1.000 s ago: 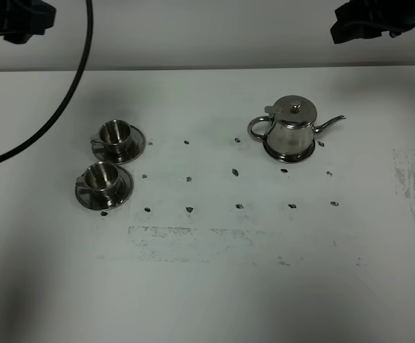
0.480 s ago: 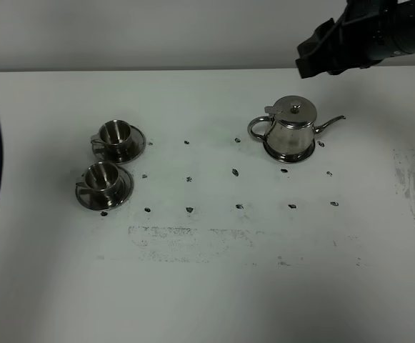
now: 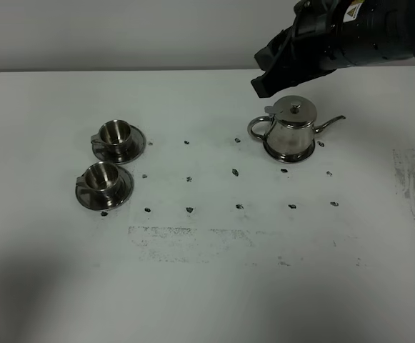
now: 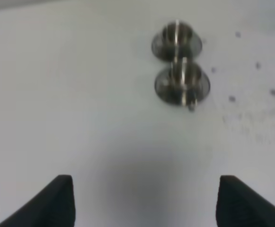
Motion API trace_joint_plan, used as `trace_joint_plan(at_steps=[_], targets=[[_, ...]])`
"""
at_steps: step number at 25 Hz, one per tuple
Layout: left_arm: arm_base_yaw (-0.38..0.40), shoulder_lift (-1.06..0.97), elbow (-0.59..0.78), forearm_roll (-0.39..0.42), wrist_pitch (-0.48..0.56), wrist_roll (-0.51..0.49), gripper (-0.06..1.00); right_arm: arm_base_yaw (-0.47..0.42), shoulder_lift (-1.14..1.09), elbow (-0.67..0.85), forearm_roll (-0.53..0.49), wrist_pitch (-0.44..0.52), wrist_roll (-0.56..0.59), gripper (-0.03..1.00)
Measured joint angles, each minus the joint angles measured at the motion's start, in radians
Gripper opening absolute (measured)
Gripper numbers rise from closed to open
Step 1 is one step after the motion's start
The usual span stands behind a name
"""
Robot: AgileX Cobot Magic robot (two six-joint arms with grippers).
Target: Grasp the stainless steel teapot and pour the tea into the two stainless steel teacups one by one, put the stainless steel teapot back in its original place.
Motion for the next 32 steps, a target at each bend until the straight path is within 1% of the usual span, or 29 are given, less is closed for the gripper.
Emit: trace_joint_plan(at_steps=[5,8,17,18,22,24,32], targets=[[0.0,-0.122,0.131,-0.006,0.039,-0.03,0.61,0.003,0.044,0.001,-0.004,0.001,0.0,0.38],[0.0,-0.17,0.166,-0.018,0.083,-0.045,0.61,0.008,0.057,0.001,-0.004,0.0,0.001,0.38],[0.0,-0.212,0.168,-0.02,0.084,-0.052,0.61,0.028,0.092,0.001,-0.011,0.005,-0.002,0.38],[0.009,-0.22,0.168,-0.02,0.084,-0.052,0.61,0.028,0.101,0.001,-0.012,0.003,-0.002,0.38],[0.094,-0.299,0.169,-0.02,0.084,-0.052,0.61,0.028,0.14,0.001,-0.012,-0.003,-0.012,0.38],[0.117,-0.346,0.169,-0.02,0.085,-0.052,0.61,0.028,0.15,0.001,-0.012,-0.013,-0.017,0.38],[0.126,-0.356,0.169,-0.02,0.085,-0.052,0.61,0.028,0.156,0.001,-0.011,-0.073,-0.022,0.38]])
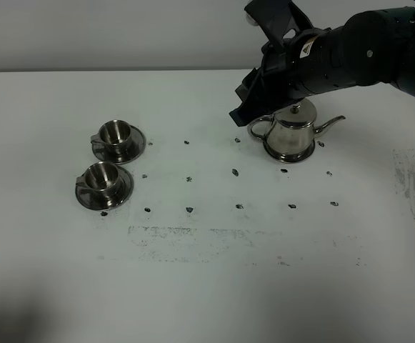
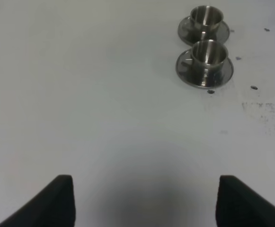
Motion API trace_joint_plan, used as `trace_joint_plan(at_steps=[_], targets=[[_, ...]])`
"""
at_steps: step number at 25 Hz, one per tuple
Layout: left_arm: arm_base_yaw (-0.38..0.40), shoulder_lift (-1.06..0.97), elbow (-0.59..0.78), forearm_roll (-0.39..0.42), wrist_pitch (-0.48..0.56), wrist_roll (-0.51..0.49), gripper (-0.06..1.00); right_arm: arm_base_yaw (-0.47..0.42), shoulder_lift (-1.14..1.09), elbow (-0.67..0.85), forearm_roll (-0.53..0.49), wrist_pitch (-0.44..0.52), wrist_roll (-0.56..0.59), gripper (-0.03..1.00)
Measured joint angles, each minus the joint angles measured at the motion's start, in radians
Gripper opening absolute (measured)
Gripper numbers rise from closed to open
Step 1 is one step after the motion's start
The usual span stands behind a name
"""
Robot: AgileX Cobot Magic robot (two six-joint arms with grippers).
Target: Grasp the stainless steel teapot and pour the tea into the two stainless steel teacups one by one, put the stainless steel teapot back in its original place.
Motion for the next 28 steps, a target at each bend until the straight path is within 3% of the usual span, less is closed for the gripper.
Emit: trace_joint_plan(at_steps=[17,22,28], targets=[[0.0,0.0,0.0,0.0,0.0,0.0,0.61,0.051,0.109,-0.067,-0.016,-0.048,-0.071,0.38],[0.0,0.0,0.0,0.0,0.0,0.0,0.61,0.047,0.243,-0.23,-0.109,0.034,-0.017,0.39],[0.0,0.0,0.0,0.0,0.0,0.0,0.61,0.028,0.393,-0.424,-0.141,0.129,0.017,0.42]])
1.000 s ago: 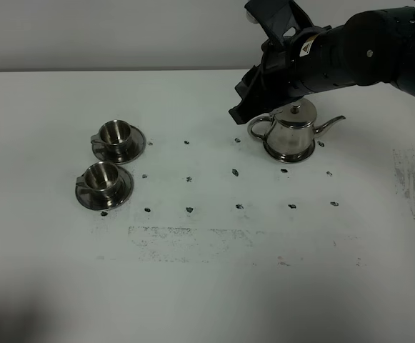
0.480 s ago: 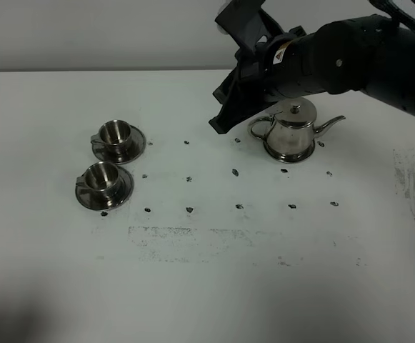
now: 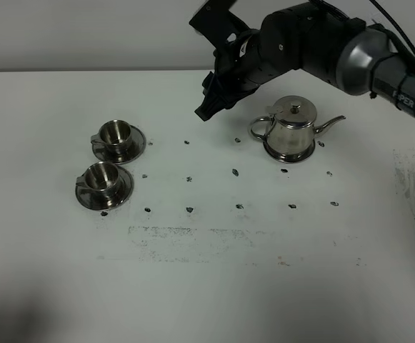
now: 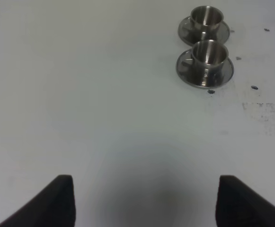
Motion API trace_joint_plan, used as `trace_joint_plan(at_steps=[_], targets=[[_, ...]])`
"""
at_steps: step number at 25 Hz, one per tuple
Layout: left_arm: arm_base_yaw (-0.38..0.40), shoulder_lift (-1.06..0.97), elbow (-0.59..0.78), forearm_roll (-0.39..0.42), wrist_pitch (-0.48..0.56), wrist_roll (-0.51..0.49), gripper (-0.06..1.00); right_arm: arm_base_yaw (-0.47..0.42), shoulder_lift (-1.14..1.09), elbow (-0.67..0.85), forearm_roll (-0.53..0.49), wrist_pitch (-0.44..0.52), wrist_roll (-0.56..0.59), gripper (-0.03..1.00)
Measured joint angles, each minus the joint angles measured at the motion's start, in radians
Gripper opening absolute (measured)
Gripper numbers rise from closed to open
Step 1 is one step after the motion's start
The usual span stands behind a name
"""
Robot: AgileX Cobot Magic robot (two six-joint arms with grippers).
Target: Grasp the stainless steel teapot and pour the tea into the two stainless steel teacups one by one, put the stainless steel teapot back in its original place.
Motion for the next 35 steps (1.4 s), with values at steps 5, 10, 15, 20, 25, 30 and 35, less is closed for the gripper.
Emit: trace_joint_plan(at_steps=[5,10,15,20,25,30,35], targets=[[0.0,0.0,0.0,0.0,0.0,0.0,0.61,-0.03,0.068,-0.064,-0.025,0.044,0.011,0.42],[0.0,0.0,0.0,0.0,0.0,0.0,0.61,-0.035,0.107,-0.065,-0.093,0.046,0.064,0.43],[0.0,0.0,0.0,0.0,0.0,0.0,0.61,-0.035,0.122,-0.065,-0.17,0.046,0.112,0.43],[0.0,0.0,0.0,0.0,0.0,0.0,0.61,-0.037,0.146,-0.065,-0.183,0.045,0.128,0.43],[0.0,0.0,0.0,0.0,0.0,0.0,0.61,-0.037,0.164,-0.065,-0.166,0.074,0.128,0.43],[0.0,0.0,0.0,0.0,0.0,0.0,0.61,-0.037,0.166,-0.071,-0.133,0.132,0.128,0.43],[0.0,0.0,0.0,0.0,0.0,0.0,0.61,-0.037,0.166,-0.073,-0.086,0.202,0.12,0.43]])
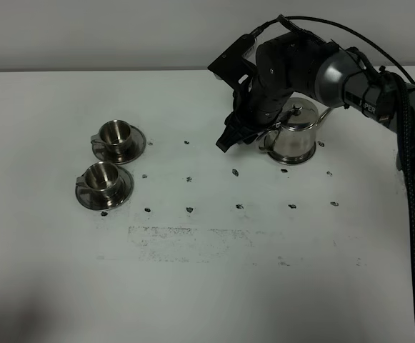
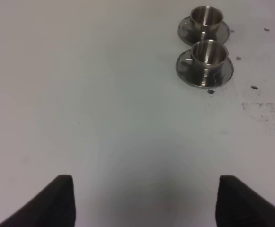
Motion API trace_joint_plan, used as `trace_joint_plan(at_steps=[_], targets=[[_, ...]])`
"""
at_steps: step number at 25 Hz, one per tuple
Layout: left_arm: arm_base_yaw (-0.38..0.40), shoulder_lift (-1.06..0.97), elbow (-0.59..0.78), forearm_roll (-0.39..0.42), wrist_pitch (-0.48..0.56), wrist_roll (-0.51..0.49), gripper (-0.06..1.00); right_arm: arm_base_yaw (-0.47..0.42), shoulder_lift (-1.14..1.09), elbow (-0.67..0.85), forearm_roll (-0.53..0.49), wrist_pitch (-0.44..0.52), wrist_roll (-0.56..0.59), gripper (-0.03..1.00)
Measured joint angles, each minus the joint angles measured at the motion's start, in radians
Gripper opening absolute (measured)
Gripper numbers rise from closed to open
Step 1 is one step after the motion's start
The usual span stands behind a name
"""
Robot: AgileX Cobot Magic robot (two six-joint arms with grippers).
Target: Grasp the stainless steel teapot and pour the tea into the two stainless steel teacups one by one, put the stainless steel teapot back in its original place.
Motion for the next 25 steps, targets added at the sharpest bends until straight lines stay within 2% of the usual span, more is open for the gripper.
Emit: trace_joint_plan(at_steps=[8,15,18,25], targets=[[0.0,0.0,0.0,0.0,0.0,0.0,0.61,0.0,-0.008,0.0,0.019,0.115,0.002,0.43],[0.0,0.0,0.0,0.0,0.0,0.0,0.61,0.028,-0.108,0.008,0.035,0.118,0.028,0.43],[0.0,0.0,0.0,0.0,0.0,0.0,0.61,0.054,-0.189,0.097,0.045,0.044,0.055,0.43],[0.0,0.0,0.0,0.0,0.0,0.0,0.61,0.087,-0.357,0.447,0.105,-0.284,0.127,0.43]])
